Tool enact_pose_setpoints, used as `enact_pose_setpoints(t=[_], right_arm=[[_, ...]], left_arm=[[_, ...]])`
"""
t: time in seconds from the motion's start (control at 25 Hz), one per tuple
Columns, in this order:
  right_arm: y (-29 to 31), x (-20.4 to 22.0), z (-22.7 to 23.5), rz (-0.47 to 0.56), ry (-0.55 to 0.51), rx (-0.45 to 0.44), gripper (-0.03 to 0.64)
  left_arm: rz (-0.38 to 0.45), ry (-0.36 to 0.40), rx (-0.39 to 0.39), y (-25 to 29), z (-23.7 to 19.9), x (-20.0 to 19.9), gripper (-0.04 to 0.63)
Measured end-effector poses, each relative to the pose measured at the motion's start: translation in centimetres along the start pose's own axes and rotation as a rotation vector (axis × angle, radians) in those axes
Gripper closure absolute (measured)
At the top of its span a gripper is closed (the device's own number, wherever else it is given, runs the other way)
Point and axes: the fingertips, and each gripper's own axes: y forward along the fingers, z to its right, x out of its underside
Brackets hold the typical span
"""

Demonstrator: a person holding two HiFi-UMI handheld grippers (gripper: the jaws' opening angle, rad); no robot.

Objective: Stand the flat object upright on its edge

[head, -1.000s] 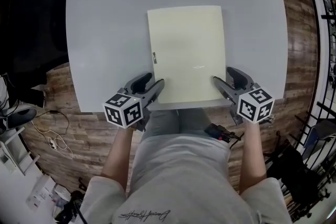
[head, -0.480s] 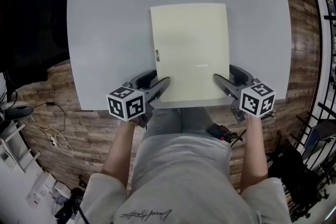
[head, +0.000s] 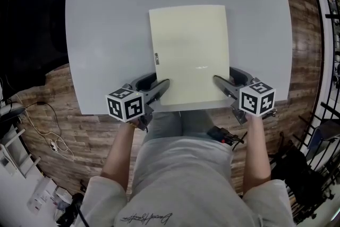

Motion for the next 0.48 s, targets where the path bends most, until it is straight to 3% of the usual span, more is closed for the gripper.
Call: enact_pose_setpoints(t=[0.48], right_arm=[[-0.03, -0.41, -0.24, -0.005, -0.043, 0.032, 0.344]], left_arm=[[-0.002, 0.004, 0.005, -0.10, 0.15, 0.00, 0.382]])
